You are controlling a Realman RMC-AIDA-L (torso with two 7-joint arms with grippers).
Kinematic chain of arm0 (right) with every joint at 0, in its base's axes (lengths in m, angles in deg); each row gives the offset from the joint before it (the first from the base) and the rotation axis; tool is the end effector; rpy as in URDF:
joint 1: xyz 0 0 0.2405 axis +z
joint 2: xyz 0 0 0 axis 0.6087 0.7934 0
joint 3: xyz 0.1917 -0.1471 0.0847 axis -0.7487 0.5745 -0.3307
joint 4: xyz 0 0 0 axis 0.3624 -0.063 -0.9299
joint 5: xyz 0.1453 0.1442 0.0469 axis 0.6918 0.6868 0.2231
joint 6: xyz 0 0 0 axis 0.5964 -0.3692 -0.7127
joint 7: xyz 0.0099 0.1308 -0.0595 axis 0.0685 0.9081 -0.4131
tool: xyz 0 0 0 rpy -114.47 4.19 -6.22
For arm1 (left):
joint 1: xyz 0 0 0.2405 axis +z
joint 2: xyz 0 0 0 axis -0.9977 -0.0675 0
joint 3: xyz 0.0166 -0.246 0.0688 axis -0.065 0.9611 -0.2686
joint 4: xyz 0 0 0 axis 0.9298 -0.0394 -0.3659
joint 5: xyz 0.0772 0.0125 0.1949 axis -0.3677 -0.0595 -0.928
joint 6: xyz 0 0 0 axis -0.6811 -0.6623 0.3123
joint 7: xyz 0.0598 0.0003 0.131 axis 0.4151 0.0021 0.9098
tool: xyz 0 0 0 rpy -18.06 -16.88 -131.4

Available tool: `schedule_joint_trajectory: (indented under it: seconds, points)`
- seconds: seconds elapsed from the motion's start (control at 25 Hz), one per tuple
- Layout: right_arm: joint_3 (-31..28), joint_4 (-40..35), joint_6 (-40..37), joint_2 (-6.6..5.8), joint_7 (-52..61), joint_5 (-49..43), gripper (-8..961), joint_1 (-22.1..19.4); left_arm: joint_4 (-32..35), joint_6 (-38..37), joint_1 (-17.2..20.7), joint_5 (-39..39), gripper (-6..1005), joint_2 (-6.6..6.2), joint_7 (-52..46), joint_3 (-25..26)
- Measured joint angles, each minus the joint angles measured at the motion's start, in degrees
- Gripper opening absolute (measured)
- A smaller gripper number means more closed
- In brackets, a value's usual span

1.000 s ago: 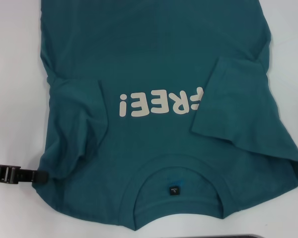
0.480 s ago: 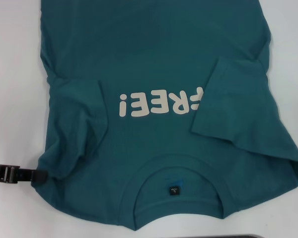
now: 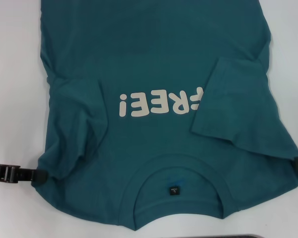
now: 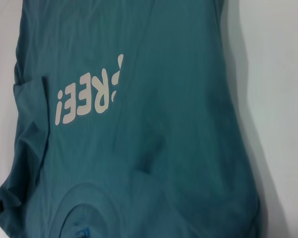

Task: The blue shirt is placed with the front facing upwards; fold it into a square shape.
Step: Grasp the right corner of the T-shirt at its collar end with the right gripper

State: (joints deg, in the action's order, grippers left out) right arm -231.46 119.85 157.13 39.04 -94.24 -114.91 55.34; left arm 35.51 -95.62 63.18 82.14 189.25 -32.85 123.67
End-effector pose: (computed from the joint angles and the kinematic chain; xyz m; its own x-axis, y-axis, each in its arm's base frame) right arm 0.3809 0.2234 0.0740 0.0147 -0.9804 -0.1966 -0.9981 -0.0261 0.0556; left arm -0.3478 0.2514 0.0303 0.3084 0.9440 0.1170 0.9482 -0.3149 0.0414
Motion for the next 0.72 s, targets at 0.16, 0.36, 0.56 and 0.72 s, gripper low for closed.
schedule_joint_trajectory:
  seconds: [0.16,0.36,0.56,0.72]
  points:
    - [0.0,-0.1,-0.2,0.02,0.0,0.0,614,0.3,0.0,0.1,-0.2,0.0,-1,-0.08,0.0,0.0]
    - [0.0,-0.1,-0.5,0.05,0.0,0.0,611,0.8,0.0,0.6,-0.2,0.0,-1,-0.08,0.0,-0.2]
    - [0.0,-0.1,-0.6,0.11,0.1,-0.2,607,1.1,0.0,0.6,-0.3,0.0,0,-0.1,0.0,-0.2]
    - [0.2,-0.2,-0.9,0.21,0.6,-1.6,517,1.5,0.0,0.6,-0.3,0.0,0,-0.18,0.0,-0.2]
